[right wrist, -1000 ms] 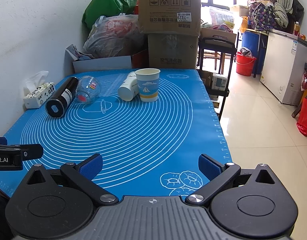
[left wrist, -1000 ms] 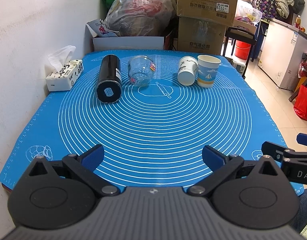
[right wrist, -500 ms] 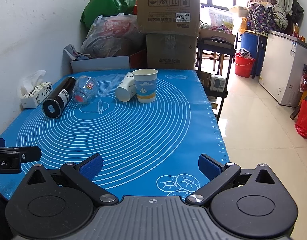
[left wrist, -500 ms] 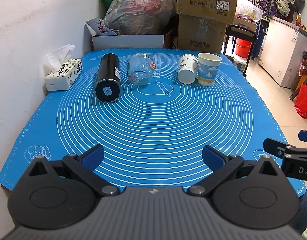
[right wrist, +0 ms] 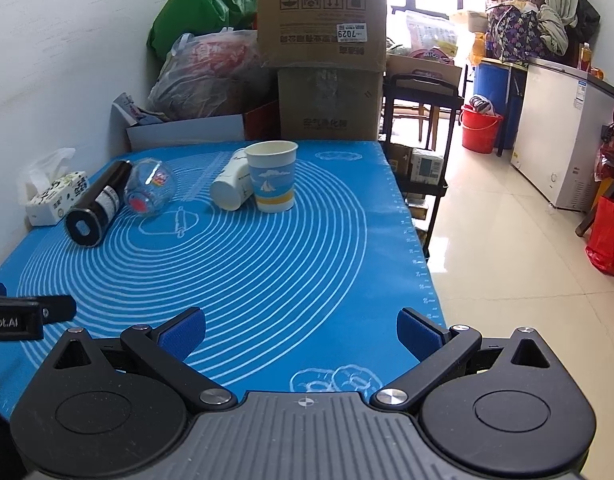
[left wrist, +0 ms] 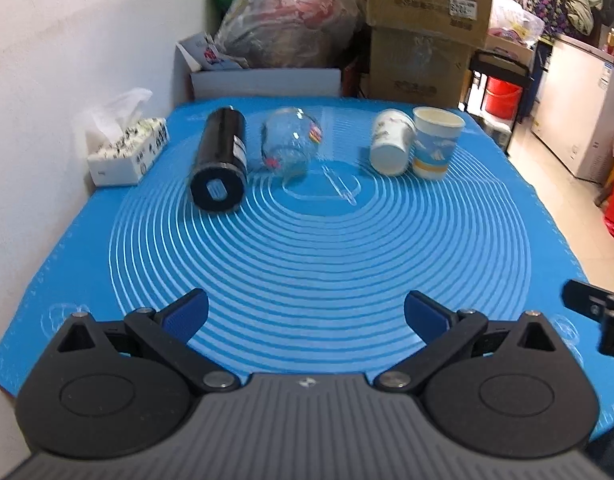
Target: Flip cup upside down
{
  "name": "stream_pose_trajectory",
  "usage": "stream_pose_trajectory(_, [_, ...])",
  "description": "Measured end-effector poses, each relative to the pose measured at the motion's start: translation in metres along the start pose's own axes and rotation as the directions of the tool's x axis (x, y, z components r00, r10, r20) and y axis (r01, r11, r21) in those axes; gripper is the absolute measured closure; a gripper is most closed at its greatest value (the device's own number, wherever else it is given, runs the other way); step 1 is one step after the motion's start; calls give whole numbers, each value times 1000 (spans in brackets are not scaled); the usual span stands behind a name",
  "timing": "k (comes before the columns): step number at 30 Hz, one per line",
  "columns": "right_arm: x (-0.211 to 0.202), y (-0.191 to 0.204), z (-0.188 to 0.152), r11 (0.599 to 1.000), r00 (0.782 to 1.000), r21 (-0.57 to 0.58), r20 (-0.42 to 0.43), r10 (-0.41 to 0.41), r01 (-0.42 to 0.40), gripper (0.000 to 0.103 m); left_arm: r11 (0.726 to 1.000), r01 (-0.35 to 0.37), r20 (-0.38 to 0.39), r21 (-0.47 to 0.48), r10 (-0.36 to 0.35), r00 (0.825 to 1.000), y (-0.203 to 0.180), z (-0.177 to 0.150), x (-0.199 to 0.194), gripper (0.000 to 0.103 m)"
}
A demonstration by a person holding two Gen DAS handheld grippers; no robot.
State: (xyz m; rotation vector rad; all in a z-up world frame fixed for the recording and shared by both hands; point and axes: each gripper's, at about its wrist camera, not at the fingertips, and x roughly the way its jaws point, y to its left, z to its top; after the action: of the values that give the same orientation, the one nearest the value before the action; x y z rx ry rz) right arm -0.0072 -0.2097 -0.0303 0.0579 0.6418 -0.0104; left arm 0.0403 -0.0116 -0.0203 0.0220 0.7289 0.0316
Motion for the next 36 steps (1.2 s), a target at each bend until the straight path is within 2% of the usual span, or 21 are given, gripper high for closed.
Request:
stream_pose_trajectory(7, [24, -13, 18, 1000, 999, 16, 22, -25, 25, 0, 999, 36, 35, 21, -37, 999, -12, 32, 37, 0])
stream_pose_trajectory(10, [38, -21, 30, 999, 999, 31, 29, -31, 31, 0, 998, 24, 90, 64, -30, 996, -24, 49, 56, 0])
stream_pose_trajectory(15, [59, -32, 43, 998, 998, 42, 37, -48, 46, 0, 992, 47, 115, 115, -61, 992, -44, 79, 102, 1])
stream_pose_trajectory(19, [74, -39, 47, 997, 998, 50, 24, -62, 61, 0, 982, 32, 166, 186, -63, 984, -64, 96, 137, 1])
stream_pose_trajectory(25, [97, -50, 47, 996, 998, 63, -6, -68, 69, 0, 972, 55, 161, 228, -93, 982, -77, 110, 177, 1])
stream_pose_trajectory(31, [111, -55, 48, 995, 997, 69, -15, -72, 73, 0, 965, 71, 168, 251, -116, 979, -86, 117, 200, 1])
stream_pose_trajectory(32, [113, -55, 47, 995, 997, 70, -16, -69, 70, 0, 964, 76, 162, 255, -120, 979, -87, 118, 204, 2])
stream_pose_trajectory(35, [116, -56, 45, 995, 998, 75, -19, -58, 59, 0, 960, 89, 140, 265, -130, 982, -89, 120, 216, 17])
stream_pose_trajectory(36, [117, -56, 45, 995, 998, 74, -20, -58, 60, 0, 959, 91, 133, 269, -130, 983, -90, 120, 219, 18])
